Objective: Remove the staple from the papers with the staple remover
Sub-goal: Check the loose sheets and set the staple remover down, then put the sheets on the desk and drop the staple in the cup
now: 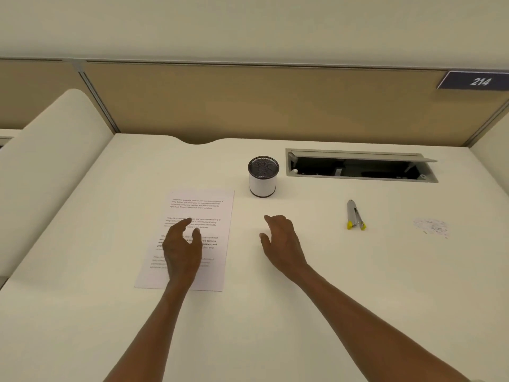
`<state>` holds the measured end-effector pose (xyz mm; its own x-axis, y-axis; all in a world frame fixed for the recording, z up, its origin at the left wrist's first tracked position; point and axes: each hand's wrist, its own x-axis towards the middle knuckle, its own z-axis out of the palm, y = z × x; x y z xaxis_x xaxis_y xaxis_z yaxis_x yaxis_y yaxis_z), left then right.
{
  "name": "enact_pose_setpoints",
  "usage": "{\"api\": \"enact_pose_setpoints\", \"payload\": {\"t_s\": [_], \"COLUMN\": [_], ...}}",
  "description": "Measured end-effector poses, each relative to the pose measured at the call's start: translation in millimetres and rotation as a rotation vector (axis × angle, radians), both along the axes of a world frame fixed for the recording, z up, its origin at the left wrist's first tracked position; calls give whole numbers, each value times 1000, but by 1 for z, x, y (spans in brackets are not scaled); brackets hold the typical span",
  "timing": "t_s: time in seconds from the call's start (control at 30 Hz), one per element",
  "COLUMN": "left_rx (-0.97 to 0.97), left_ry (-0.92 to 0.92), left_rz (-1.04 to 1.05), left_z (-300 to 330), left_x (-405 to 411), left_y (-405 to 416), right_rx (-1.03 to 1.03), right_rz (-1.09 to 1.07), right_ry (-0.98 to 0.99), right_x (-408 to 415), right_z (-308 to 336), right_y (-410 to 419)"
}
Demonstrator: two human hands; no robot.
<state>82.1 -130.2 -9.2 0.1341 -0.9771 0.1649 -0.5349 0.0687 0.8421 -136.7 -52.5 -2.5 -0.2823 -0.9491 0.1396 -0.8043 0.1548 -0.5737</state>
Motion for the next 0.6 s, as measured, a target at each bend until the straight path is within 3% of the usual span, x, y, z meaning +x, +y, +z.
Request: {"api": "enact_pose_setpoints", "payload": {"t_s": [0.4,0.6], "left_rx": [14,71], "left_ry": [0,-108], "left_rz": [-268,-365], "left_z": [11,-2], "left_x": [-127,-184], "left_y": [77,98], "right_rx": [-40,-88], "right_rz": [-162,-251], "right_ry": [89,71], "right_x": [-114,-171], "right_z": [0,-9], "right_y": [97,134]}}
